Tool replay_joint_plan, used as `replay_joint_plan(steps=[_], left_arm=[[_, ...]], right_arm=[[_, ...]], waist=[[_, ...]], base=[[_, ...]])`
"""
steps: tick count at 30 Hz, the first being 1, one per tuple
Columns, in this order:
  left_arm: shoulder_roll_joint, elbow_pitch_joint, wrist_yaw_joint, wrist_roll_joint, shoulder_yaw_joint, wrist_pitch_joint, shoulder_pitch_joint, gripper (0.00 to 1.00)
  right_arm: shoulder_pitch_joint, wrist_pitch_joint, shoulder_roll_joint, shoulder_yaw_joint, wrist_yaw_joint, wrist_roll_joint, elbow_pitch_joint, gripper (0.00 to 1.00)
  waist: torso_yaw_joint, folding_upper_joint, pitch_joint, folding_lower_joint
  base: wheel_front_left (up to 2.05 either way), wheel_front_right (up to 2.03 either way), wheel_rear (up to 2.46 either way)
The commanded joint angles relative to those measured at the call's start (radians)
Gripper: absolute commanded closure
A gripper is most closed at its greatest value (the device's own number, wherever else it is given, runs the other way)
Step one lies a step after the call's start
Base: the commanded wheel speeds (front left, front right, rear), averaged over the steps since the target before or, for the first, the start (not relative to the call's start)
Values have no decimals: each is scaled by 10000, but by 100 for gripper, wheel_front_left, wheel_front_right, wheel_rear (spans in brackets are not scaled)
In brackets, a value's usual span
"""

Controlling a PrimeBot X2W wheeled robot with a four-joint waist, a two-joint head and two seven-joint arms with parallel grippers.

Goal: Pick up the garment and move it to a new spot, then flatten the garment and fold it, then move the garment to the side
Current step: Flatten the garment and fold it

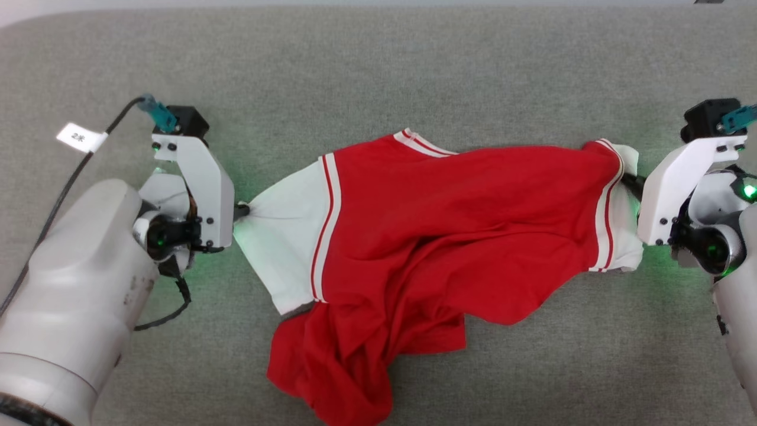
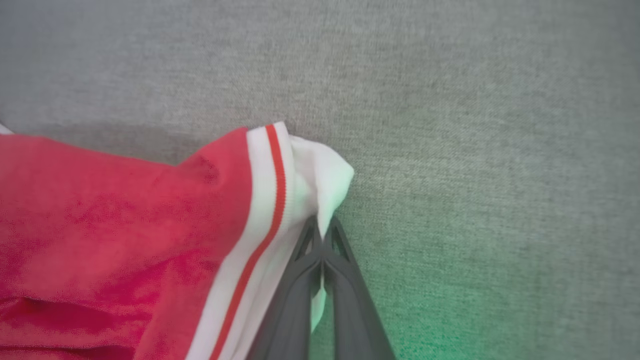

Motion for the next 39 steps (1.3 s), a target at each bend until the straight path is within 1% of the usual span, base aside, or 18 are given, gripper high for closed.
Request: replay_joint_plan(steps=[1, 4, 8, 10, 15, 17, 20, 25, 30, 36, 39], left_arm=[[148, 284, 142, 222, -153, -137, 174, 100], [252, 263, 140, 196, -46, -239, -148, 100], [247, 90, 140, 237, 62, -390, -723, 100], [260, 12, 149, 275, 96, -457, -979, 100], [362, -219, 216, 461, 179, -666, -1882, 100], [370, -278, 222, 543, 196, -747, -2231, 100], [380, -291, 232, 633, 245, -889, -2662, 100], [337, -192, 324, 794, 295, -1162, -3323, 100], [265, -53, 274, 889, 322, -1389, -3798, 100], [173, 133, 227, 907, 331, -1634, -4150, 100], [140, 206, 194, 1014, 302, -1901, -4456, 100]], right_arm=[[-87, -119, -62, 6, -20, 114, -19, 100], [-256, -161, -140, 10, -20, 330, -297, 100], [-407, -136, -231, 123, -20, 651, -846, 100], [-531, -202, -384, 193, -20, 648, -1142, 100], [-995, -164, -349, 261, -19, 1012, -1737, 100], [-1199, -304, -428, 301, -20, 950, -1862, 100], [-1557, -473, -345, 441, -19, 921, -1956, 100], [-2201, -969, -233, 560, -19, 950, -1839, 100], [-2863, -1474, -87, 662, -19, 831, -1500, 100], [-3415, -1766, 14, 927, -19, 761, -986, 100], [-3935, -2021, -36, 1098, -20, 663, -657, 100]], waist=[[18, 0, -177, 0], [44, 0, -473, 0], [91, 0, -1008, 0], [130, 0, -1316, 0], [195, 0, -2026, 0], [214, 0, -2299, 0], [226, 0, -2675, 0], [291, 0, -3151, 0], [334, 0, -3467, 0], [370, 0, -3443, 0], [381, 0, -3136, 0]], base=[[0, 0, 0], [0, 0, 0], [0, 0, 0], [0, 0, 0], [0, 0, 0], [0, 0, 0], [0, 0, 0], [0, 0, 0], [0, 0, 0], [0, 0, 0], [0, 0, 0]])
